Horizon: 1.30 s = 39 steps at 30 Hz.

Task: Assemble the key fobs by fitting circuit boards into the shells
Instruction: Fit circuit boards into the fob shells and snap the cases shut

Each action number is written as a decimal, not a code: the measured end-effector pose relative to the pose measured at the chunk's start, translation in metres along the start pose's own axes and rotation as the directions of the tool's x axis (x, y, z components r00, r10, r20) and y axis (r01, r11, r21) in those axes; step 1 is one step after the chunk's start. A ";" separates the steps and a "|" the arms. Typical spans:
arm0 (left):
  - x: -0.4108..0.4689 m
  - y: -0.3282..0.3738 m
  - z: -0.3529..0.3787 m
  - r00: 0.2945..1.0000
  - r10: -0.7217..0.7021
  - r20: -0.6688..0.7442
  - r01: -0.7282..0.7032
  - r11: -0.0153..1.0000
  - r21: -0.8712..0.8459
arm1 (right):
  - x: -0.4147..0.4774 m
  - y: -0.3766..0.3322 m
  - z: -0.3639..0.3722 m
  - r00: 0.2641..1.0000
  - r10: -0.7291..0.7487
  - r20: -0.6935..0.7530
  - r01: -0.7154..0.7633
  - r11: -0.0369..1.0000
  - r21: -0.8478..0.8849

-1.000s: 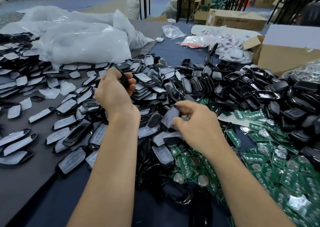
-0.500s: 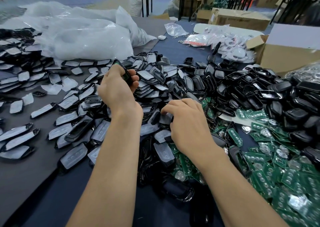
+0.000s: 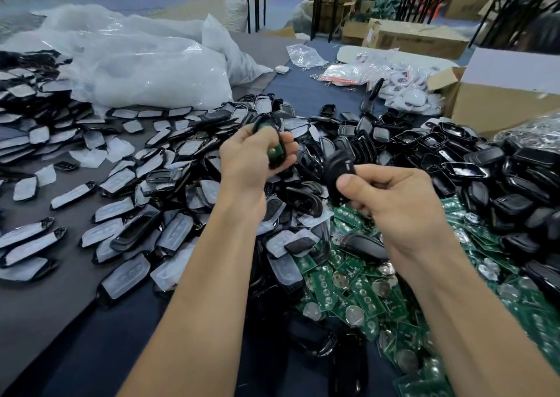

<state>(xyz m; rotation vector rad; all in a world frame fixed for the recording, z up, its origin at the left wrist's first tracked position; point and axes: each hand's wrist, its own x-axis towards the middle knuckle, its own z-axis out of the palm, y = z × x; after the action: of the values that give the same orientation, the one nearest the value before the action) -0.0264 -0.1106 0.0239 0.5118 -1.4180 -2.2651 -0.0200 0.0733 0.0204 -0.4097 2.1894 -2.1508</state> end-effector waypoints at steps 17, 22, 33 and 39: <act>-0.036 -0.041 0.041 0.872 -0.199 0.446 -0.054 0.868 0.493 | 0.003 0.036 -0.032 0.921 0.330 -0.206 -0.220 0.880 0.421; -0.032 -0.043 0.036 0.886 -0.205 0.416 -0.058 0.841 0.538 | -0.001 0.033 -0.032 0.931 0.330 -0.156 -0.240 0.874 0.423; -0.027 -0.039 0.029 0.885 -0.244 0.395 -0.044 0.803 0.595 | -0.005 0.031 -0.047 0.911 -0.411 -0.018 0.293 0.680 -0.672; -0.024 -0.033 0.027 0.863 -0.336 0.377 0.126 0.866 0.484 | -0.008 0.031 -0.045 0.967 -0.249 -0.046 0.169 0.769 -0.616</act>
<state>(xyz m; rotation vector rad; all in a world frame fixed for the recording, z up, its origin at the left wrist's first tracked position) -0.0253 -0.0648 0.0068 0.3116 -2.2569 -2.3452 -0.0272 0.1184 -0.0103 -0.5780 3.0236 -1.5089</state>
